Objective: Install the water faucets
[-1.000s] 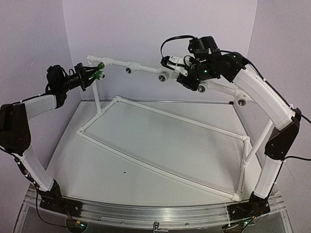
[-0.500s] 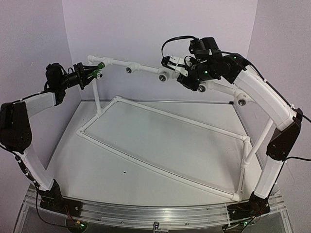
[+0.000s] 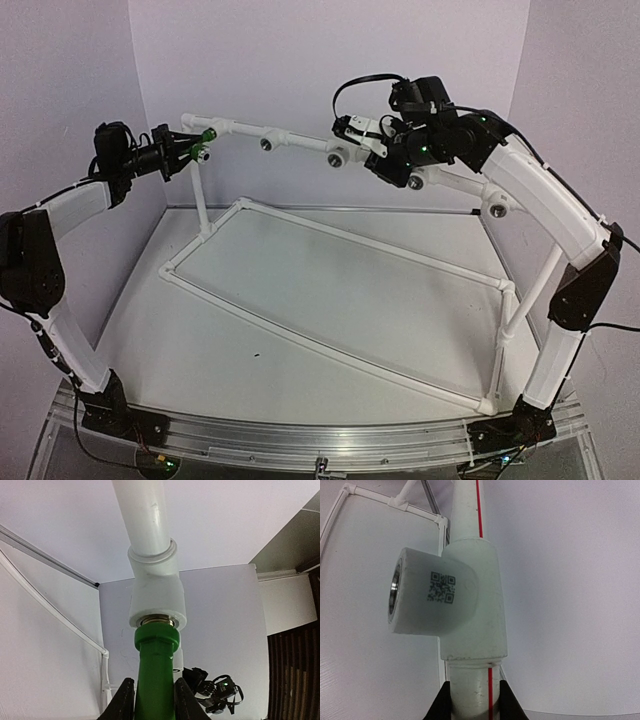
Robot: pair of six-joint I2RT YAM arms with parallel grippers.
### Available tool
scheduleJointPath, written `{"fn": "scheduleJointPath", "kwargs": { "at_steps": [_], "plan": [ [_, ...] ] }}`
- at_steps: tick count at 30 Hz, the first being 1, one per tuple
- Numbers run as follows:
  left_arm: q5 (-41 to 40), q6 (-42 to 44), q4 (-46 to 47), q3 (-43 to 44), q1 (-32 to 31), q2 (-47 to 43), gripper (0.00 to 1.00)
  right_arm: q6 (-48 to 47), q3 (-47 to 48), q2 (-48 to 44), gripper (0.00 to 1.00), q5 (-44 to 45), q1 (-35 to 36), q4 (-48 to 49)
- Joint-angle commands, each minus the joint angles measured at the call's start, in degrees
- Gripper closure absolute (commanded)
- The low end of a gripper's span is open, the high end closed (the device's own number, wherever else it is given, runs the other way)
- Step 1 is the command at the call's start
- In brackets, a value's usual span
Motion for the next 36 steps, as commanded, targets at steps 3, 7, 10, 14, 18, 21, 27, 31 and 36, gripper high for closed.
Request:
{"fn": "scheduleJointPath", "kwargs": {
  "at_steps": [3, 7, 10, 14, 18, 21, 27, 31, 36],
  "plan": [
    [-7.16, 10.57, -5.99, 4.18, -2.18, -2.15, 1.0, 3.99, -1.03, -0.42, 1.0, -10.74, 2.37, -6.22],
    [-8.13, 11.23, -6.24, 4.23, -3.15, -1.87, 1.0, 4.66, -0.92, -0.24, 1.0, -11.19, 2.52, -6.22],
    [-8.84, 12.41, -6.47, 4.63, -3.36, -2.15, 1.0, 4.73, -1.11, -0.3, 1.0, -11.35, 2.52, -6.22],
    [-8.91, 15.12, -9.86, 6.68, -3.28, -2.12, 1.0, 4.44, -1.73, -0.54, 1.0, -11.12, 2.54, -6.17],
    [-8.54, 15.52, -11.29, 8.12, -3.18, -1.95, 1.0, 4.34, -2.08, -0.8, 1.0, -10.93, 2.54, -6.06],
    [-8.59, 16.26, -11.91, 9.38, -3.18, -1.87, 1.0, 4.17, -2.21, -0.96, 1.0, -10.98, 2.54, -6.04],
    [-9.47, 24.24, -19.79, 13.59, -3.17, -1.32, 1.0, 3.99, -2.21, -1.07, 1.0, -11.27, 2.53, -6.04],
    [-11.57, 31.45, -25.69, 15.59, -3.17, -1.39, 1.0, 3.84, -2.21, -1.06, 1.0, -11.28, 2.52, -6.04],
    [-13.26, 37.11, -28.27, 16.02, -3.25, -1.07, 1.0, 3.64, -2.07, -1.08, 1.0, -11.23, 2.49, -6.04]
  ]
}}
